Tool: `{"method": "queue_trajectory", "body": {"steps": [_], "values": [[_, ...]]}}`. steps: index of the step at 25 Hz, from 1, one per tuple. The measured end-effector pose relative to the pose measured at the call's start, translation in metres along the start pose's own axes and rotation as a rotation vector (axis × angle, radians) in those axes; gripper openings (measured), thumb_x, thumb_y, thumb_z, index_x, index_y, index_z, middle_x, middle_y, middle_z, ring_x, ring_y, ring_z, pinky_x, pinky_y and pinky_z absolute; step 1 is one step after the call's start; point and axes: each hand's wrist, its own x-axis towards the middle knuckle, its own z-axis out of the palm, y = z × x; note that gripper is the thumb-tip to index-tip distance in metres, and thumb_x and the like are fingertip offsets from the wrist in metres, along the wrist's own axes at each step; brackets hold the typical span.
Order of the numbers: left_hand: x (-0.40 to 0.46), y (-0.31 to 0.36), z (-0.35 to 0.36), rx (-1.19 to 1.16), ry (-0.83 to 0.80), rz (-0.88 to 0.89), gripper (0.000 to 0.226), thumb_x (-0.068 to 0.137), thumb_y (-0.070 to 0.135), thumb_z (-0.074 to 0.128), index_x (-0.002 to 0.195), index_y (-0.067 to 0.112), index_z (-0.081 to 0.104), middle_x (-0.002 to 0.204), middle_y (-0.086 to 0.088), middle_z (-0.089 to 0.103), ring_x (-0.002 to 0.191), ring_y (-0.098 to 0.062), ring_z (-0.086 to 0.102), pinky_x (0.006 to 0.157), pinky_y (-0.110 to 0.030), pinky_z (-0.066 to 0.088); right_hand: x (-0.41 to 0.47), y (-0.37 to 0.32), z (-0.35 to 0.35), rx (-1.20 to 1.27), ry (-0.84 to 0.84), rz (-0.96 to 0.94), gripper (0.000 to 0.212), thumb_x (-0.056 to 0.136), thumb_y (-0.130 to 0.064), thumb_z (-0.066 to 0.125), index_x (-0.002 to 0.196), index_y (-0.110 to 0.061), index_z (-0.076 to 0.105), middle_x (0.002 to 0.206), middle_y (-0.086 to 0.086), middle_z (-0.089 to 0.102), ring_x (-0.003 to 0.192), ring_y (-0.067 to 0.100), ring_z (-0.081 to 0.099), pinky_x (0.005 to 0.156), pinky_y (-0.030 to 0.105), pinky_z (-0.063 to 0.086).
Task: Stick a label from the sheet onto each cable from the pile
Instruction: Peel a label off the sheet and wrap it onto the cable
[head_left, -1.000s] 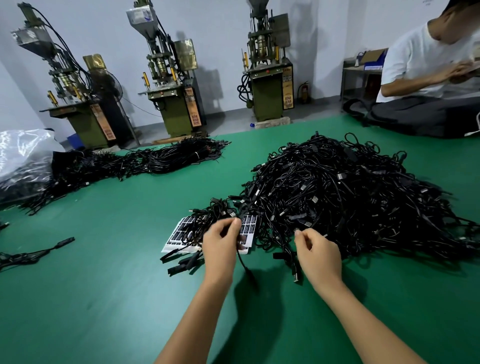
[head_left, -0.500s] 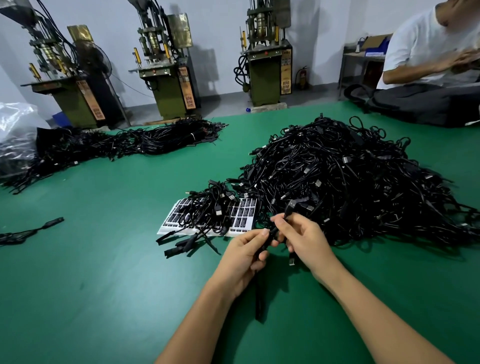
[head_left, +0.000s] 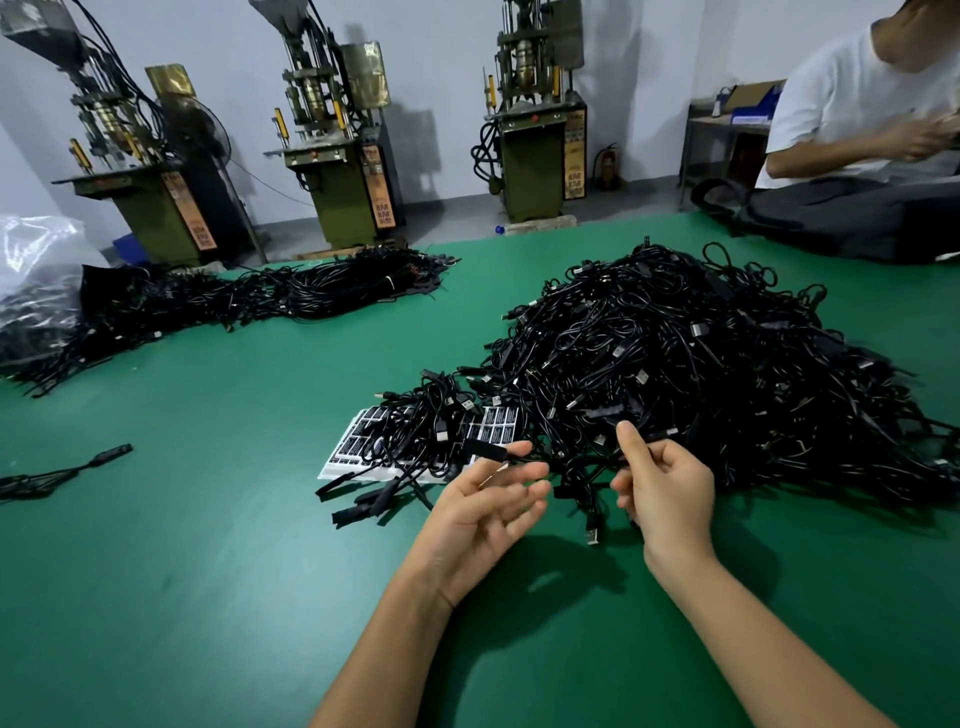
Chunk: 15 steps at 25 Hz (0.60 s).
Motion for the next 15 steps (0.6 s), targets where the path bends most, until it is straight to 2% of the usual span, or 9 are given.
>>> {"method": "queue_trajectory", "body": {"steps": [2,4,7,9,12,15], "values": [[0.004,-0.005,0.000,0.034,0.108,0.079,0.018,0.080,0.013,0.070,0.097,0.015,0.075,0.086,-0.004,0.067,0.075,-0.013,0.066,0.070,-0.028,0.055,-0.011,0.000,0.002,-0.113,0.017,-0.058,0.047,0.090,-0.043,0.061,0.061,-0.007,0.054,0.045,0.004,0.059,0.038,0.010,0.052,0.039,0.019,0.041],[0.008,-0.005,-0.002,0.065,0.199,0.149,0.016,0.079,0.026,0.067,0.091,0.019,0.075,0.084,0.002,0.065,0.075,-0.009,0.063,0.071,-0.027,0.053,-0.021,-0.002,0.003,-0.254,0.004,-0.111,0.057,0.093,-0.046,0.055,0.055,-0.003,0.050,0.041,0.006,0.056,0.034,0.012,0.051,0.039,0.025,0.042],[0.010,-0.003,-0.008,0.088,0.249,0.224,0.018,0.082,0.030,0.062,0.089,0.019,0.075,0.085,0.001,0.066,0.081,-0.010,0.062,0.079,-0.027,0.048,-0.027,-0.008,0.003,-0.442,0.061,-0.265,0.061,0.093,-0.042,0.056,0.047,-0.008,0.038,0.035,0.002,0.041,0.034,0.018,0.038,0.042,0.030,0.036],[0.010,-0.002,-0.009,0.081,0.255,0.270,0.018,0.082,0.028,0.063,0.088,0.015,0.075,0.078,-0.003,0.064,0.075,-0.011,0.060,0.076,-0.025,0.049,-0.026,-0.012,0.001,-0.525,0.132,-0.445,0.051,0.091,-0.030,0.063,0.050,-0.009,0.041,0.039,0.000,0.039,0.037,0.020,0.037,0.042,0.032,0.034],[0.009,-0.006,-0.007,0.196,0.249,0.321,0.023,0.077,0.025,0.069,0.093,0.010,0.074,0.071,-0.004,0.063,0.071,-0.011,0.061,0.075,-0.020,0.052,-0.024,-0.012,0.002,-0.523,0.148,-0.644,0.028,0.087,-0.018,0.068,0.065,-0.010,0.054,0.050,-0.001,0.050,0.045,0.020,0.048,0.042,0.036,0.042],[0.007,-0.014,-0.001,0.325,0.208,0.303,0.028,0.081,0.024,0.068,0.105,0.011,0.069,0.068,-0.003,0.063,0.068,-0.011,0.061,0.071,-0.021,0.052,-0.029,-0.008,0.009,-0.446,0.005,-0.669,0.006,0.088,-0.016,0.067,0.082,-0.015,0.065,0.069,-0.007,0.061,0.060,0.008,0.056,0.056,0.023,0.044]]}}
